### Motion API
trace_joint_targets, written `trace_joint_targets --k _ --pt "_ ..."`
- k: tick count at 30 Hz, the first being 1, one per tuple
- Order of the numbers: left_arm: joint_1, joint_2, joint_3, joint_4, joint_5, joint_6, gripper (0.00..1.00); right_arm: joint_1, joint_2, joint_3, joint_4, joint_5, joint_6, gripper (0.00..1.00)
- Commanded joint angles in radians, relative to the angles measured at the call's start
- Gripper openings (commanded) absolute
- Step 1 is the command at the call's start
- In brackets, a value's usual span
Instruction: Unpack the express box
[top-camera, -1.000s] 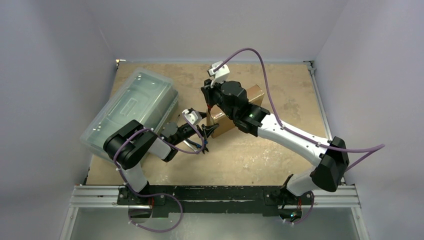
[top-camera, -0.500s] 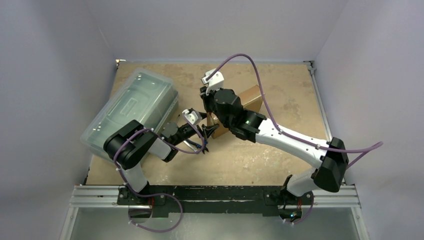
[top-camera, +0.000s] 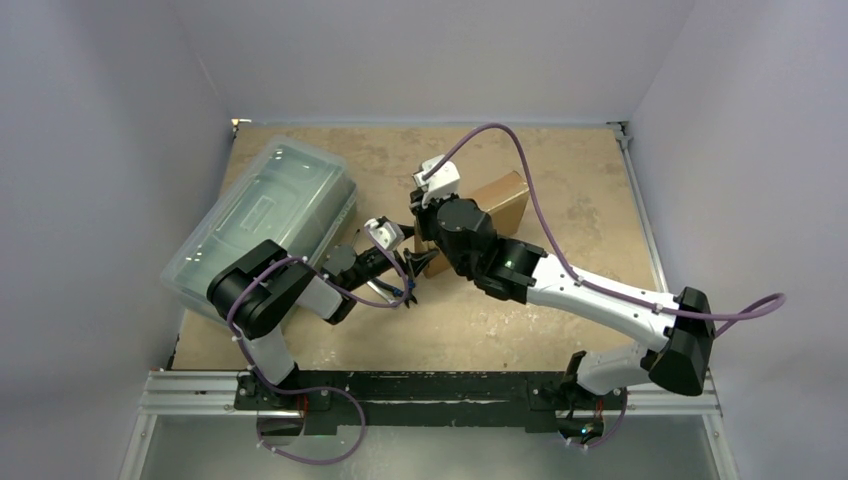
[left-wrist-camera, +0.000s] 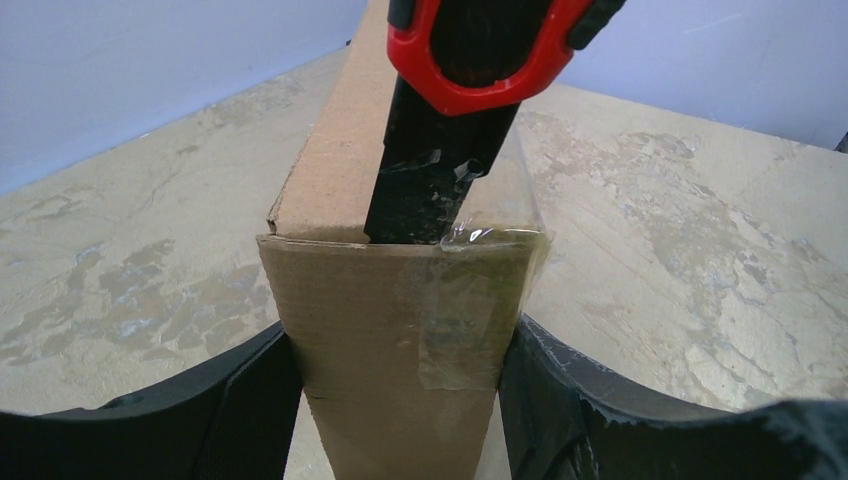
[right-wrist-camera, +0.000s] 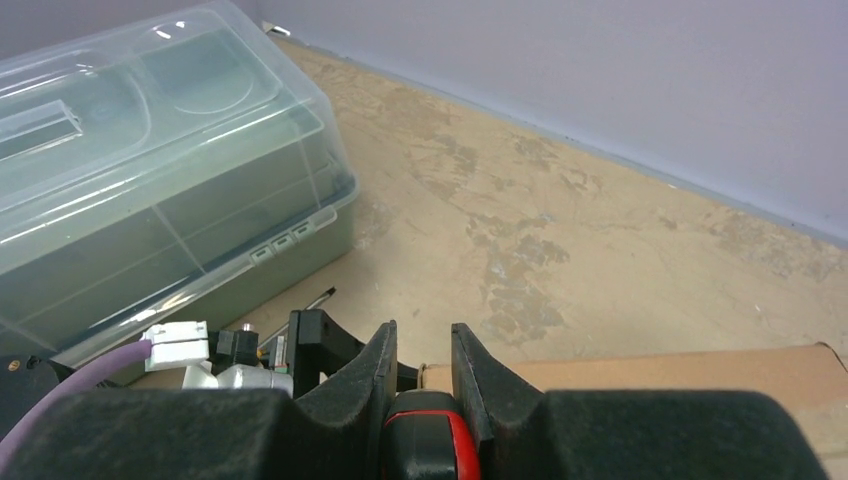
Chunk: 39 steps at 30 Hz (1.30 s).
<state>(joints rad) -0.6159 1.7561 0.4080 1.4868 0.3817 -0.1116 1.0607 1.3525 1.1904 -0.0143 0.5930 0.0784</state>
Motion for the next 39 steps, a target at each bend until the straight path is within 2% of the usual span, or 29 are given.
trace_joint_targets --k 1,5,11,20,24,31,37,39 --pt "0.007 -0.008 0.020 0.156 -0.043 -0.011 0.28 0.043 0.010 0.017 -0.087 0.093 0.052 0.00" --pt "0.007 -0.010 0.019 0.156 -0.045 -0.007 0.28 0.045 0.053 0.068 -0.168 0.141 0.104 0.00" --pt "0.007 -0.010 0.017 0.144 -0.060 0.002 0.27 0.096 0.089 0.189 -0.380 0.196 0.165 0.00" --pt "0.007 -0.021 0.017 0.117 -0.074 0.023 0.25 0.112 0.036 0.138 -0.363 0.205 0.145 0.00" --pt "0.007 -0.021 0.019 0.117 -0.074 0.020 0.25 0.139 0.005 0.040 -0.286 0.235 0.123 0.00" --pt "0.007 -0.025 0.018 0.118 -0.074 0.022 0.25 0.154 -0.136 -0.186 -0.005 0.217 0.011 0.00" --pt "0.007 -0.027 0.017 0.113 -0.077 0.024 0.25 0.155 -0.200 -0.284 0.142 0.174 -0.070 0.00" --pt "0.007 -0.027 0.018 0.113 -0.077 0.024 0.24 0.158 -0.186 -0.287 0.142 0.169 -0.063 0.00"
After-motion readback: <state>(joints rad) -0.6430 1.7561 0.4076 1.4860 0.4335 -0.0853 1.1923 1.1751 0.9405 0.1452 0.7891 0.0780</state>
